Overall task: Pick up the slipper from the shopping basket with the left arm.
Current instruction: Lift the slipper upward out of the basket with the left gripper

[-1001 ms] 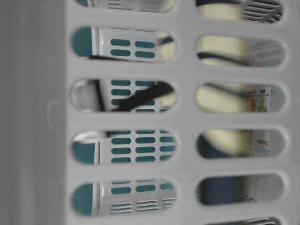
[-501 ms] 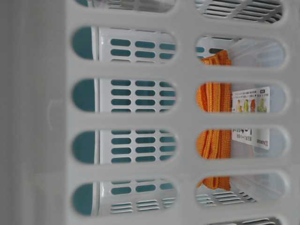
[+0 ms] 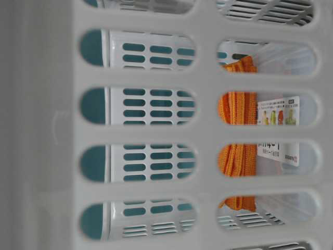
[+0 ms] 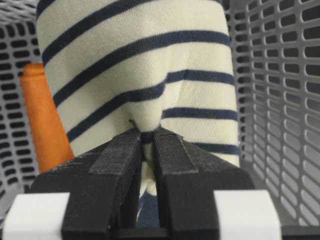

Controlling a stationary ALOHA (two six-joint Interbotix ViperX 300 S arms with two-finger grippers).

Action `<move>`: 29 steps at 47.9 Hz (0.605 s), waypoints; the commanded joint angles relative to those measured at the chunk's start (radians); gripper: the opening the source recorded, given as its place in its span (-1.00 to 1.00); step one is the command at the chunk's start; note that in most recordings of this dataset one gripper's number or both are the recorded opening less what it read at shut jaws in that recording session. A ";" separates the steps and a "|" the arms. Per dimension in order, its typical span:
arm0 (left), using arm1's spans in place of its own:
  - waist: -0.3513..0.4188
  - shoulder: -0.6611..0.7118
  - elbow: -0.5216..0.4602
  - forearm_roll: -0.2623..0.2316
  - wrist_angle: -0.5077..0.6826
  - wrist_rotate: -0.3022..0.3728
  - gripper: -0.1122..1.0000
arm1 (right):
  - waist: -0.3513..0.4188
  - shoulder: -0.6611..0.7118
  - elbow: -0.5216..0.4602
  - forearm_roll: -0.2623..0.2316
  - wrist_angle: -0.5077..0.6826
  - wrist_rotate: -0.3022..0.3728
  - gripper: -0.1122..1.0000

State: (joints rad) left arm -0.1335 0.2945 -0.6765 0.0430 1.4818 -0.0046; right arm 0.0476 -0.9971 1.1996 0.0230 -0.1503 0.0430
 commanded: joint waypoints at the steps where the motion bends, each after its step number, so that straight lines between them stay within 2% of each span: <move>1: -0.003 -0.020 -0.023 0.003 -0.002 0.003 -0.70 | 0.000 0.005 -0.006 0.003 -0.005 0.002 -0.79; 29: -0.002 -0.026 0.020 0.003 0.000 0.003 -0.70 | 0.003 0.005 -0.006 0.002 -0.006 0.002 -0.79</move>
State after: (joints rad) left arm -0.1335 0.2945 -0.6473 0.0430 1.4849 -0.0031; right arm 0.0491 -0.9971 1.2011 0.0230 -0.1503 0.0430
